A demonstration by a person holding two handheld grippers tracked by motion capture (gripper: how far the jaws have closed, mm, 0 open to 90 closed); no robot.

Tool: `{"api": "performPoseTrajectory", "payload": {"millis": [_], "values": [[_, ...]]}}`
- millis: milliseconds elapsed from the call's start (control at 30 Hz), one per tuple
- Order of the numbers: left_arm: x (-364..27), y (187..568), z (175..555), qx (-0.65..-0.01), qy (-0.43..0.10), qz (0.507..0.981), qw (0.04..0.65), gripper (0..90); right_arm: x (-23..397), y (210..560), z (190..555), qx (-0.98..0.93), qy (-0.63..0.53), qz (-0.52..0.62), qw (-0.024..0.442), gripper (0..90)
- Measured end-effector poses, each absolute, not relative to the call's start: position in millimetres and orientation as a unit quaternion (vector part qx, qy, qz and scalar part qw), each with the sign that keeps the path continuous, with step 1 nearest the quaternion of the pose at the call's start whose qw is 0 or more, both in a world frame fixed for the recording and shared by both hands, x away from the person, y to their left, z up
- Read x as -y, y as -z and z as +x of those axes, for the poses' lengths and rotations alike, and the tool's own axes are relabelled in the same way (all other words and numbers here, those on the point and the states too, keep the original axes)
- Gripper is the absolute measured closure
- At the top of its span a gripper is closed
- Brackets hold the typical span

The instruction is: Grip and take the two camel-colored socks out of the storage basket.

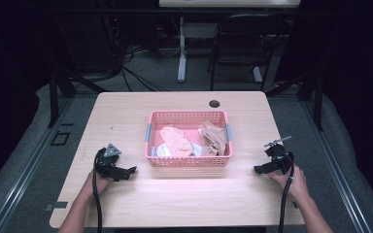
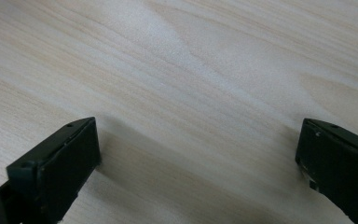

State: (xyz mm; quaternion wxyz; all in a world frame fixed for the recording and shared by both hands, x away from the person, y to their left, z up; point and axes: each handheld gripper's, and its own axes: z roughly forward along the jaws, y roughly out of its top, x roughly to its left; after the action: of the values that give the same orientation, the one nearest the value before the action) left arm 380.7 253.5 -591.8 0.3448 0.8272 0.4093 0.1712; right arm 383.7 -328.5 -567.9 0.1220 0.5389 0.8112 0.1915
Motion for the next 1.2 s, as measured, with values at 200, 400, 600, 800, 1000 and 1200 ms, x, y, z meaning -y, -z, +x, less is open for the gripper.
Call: {"api": "performPoseTrajectory", "payload": {"millis": [200, 400, 600, 800, 1000, 1200], "values": [[-253, 592, 381, -0.409, -0.171, 0.827, 0.344, 0.0, 329, 568, 384, -0.814, -0.194, 0.534, 0.12, 0.0], [-254, 592, 381, -0.41, -0.171, 0.827, 0.344, 0.0, 329, 568, 384, -0.811, -0.198, 0.537, 0.123, 0.0], [-253, 592, 381, -0.409, -0.171, 0.827, 0.345, 0.0, 327, 567, 386, -0.809, -0.185, 0.544, 0.119, 0.0], [-253, 592, 381, -0.41, -0.171, 0.827, 0.345, 0.0, 319, 562, 394, -0.824, -0.135, 0.537, 0.12, 0.0], [-254, 592, 381, -0.41, -0.171, 0.827, 0.345, 0.0, 311, 551, 400, -0.835, -0.124, 0.524, 0.111, 0.0], [-253, 592, 381, -0.41, -0.171, 0.827, 0.345, 0.0, 304, 525, 394, -0.837, -0.166, 0.508, 0.114, 2.2]]}}
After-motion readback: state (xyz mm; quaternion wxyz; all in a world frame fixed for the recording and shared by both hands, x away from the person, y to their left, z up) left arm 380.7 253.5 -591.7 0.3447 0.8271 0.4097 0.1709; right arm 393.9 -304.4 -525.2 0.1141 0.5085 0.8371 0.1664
